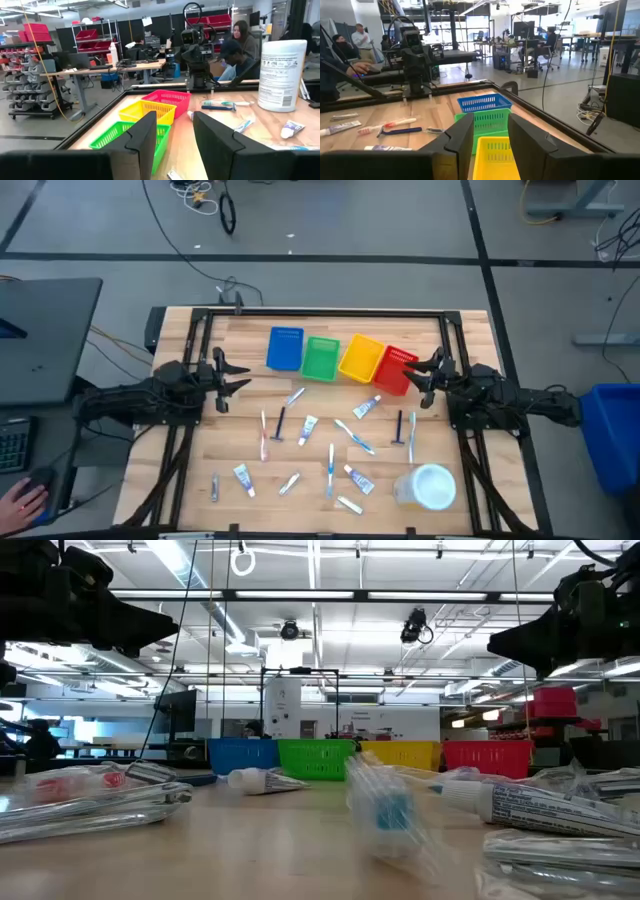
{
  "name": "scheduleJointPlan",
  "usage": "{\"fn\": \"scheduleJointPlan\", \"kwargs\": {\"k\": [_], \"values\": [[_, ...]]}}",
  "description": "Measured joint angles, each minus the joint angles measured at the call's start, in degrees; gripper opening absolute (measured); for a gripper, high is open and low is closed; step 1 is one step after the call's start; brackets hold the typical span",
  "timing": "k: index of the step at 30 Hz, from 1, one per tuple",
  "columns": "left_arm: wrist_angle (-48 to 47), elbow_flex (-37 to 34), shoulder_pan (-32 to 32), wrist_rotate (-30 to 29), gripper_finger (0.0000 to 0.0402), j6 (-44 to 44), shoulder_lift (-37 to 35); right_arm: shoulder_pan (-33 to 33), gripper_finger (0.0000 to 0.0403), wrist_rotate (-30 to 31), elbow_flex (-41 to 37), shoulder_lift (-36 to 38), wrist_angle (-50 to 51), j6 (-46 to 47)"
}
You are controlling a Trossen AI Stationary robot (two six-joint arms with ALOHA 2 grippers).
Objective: Pick & Place Travel size toiletries
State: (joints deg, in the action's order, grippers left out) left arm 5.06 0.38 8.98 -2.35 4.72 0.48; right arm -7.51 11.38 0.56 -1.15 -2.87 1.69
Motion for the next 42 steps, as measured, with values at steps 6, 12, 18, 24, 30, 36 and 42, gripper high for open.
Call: {"fn": "scheduleJointPlan", "kwargs": {"k": [6, 12, 18, 24, 30, 36, 42], "values": [[0.0, 0.0, 0.0, 0.0, 0.0139, -5.1, 0.0, 0.0, 0.0128, 0.1, 0.0, 0.0, -0.5, 0.0], [0.2, 0.0, 0.0, 0.9, 0.0139, -8.8, 0.0, 0.0, 0.0128, 1.0, 0.0, 0.0, -7.2, 0.0], [4.2, 0.0, 0.0, 0.5, 0.0139, -9.4, 0.0, 0.0, 0.0131, 0.0, 0.0, -0.6, -12.6, 0.0], [8.4, 0.0, 0.0, 0.0, 0.0139, -15.1, 2.7, 0.0, 0.0131, 0.0, 0.0, -6.5, -22.2, 0.0], [9.0, 4.1, 0.0, -5.4, 0.0139, -15.9, 12.3, 0.0, 0.0132, -0.1, 0.3, -18.1, -39.9, -1.9], [-5.0, 12.5, 0.0, -6.4, 0.0139, -24.5, 22.5, 0.0, 0.0132, -2.1, 8.4, -31.0, -39.1, -3.0], [-19.0, 22.2, 0.0, -3.6, 0.014, -30.0, 33.4, 0.0, 0.0131, -4.1, 15.6, -44.0, -34.4, -3.0]]}}
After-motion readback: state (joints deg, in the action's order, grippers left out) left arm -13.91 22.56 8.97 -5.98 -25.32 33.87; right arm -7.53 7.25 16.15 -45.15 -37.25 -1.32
